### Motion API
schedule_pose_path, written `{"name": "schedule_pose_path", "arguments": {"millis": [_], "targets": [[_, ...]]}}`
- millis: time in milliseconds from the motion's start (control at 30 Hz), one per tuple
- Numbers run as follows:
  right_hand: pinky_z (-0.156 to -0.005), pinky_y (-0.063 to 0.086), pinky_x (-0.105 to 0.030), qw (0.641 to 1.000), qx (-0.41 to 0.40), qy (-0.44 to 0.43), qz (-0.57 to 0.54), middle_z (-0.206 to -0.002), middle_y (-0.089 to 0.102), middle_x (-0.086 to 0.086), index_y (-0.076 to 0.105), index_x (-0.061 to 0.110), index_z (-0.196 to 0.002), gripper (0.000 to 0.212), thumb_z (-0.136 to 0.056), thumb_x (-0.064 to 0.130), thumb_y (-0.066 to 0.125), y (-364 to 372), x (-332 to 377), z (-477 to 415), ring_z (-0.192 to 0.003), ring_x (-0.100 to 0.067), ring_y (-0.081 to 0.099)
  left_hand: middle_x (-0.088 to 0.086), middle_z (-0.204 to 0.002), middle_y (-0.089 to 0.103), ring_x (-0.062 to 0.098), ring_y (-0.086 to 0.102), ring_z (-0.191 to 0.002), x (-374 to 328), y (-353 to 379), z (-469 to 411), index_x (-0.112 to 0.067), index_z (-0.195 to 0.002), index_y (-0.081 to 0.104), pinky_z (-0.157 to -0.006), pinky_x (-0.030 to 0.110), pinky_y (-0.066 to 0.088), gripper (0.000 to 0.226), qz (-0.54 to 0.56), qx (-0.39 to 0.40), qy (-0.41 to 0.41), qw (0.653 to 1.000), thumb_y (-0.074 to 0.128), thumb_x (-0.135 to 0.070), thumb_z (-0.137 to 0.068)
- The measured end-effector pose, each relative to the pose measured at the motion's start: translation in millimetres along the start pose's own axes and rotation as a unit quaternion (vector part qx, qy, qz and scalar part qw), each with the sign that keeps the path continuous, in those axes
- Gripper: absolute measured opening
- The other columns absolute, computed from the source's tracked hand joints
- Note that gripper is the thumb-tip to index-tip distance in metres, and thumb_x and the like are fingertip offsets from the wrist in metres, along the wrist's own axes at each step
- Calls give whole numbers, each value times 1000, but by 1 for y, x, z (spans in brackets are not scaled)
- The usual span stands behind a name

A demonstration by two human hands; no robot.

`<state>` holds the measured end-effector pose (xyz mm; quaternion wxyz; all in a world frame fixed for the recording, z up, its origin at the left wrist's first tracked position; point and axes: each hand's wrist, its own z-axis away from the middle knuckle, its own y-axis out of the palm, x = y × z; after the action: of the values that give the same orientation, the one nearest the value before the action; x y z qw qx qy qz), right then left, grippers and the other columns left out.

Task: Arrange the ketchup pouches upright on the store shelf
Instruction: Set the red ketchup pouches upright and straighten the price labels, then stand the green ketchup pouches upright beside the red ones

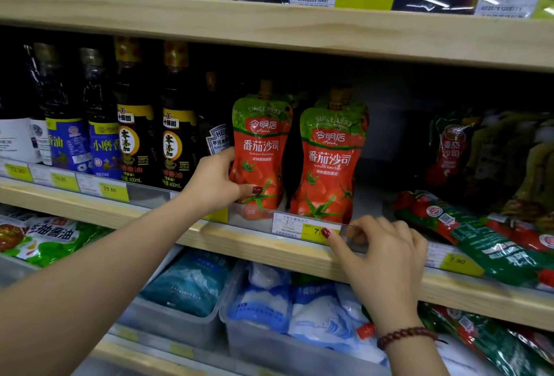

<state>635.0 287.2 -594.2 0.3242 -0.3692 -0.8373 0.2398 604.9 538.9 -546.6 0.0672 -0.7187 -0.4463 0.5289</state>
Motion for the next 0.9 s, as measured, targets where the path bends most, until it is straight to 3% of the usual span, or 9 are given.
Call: {"name": "schedule_pose_path", "arguments": {"millis": [167,300,500,633,733,900], "targets": [[-80,26,-33,1000,-5,0,3,-64,55,10,53,27,-63,28,-70,51,65,1,-1,1,-74,-18,46,-5,-102,66,14,63,-94,0,-1,0,-25,-113,57,-84,30,51,54,-6,7,-7,1000,82,-15,-66],[-80,25,-33,1000,-9,3,5,-63,55,10,53,27,-63,28,-69,51,65,1,0,0,-72,-17,45,-6,-103,65,12,62,-93,0,-2,1,-30,-111,54,-79,27,51,53,1,14,-12,1000,82,-18,-67],[-82,26,-33,1000,2,9,-3,-65,57,8,55,26,-64,27,-70,49,67,-2,2,1,-75,-19,48,-1,-109,66,15,65,-95,-4,-5,5,-22,-117,53,-83,35,55,57,12,36,-26,999,81,-20,-68],[-85,27,-33,1000,26,9,-13,-72,60,9,60,27,-73,22,-72,48,68,-7,1,0,-81,-19,50,-11,-92,64,-1,62,-80,-12,-11,11,-18,-113,54,-63,13,50,51,38,-9,-36,999,80,-16,-69],[-85,26,-31,998,39,7,-38,-79,60,10,63,29,-81,19,-74,45,68,-14,1,-2,-87,-16,50,0,-99,65,10,64,-90,-18,-21,22,-12,-115,57,-77,24,53,47,78,-60,-48,994,78,-13,-72],[-73,37,-29,992,21,8,-126,-83,57,9,65,23,-88,18,-75,34,70,-29,-5,-8,-89,-16,50,0,-89,67,12,65,-83,-48,-13,47,-14,-96,63,-74,22,53,25,86,-122,-4,989,75,-7,-74]]}}
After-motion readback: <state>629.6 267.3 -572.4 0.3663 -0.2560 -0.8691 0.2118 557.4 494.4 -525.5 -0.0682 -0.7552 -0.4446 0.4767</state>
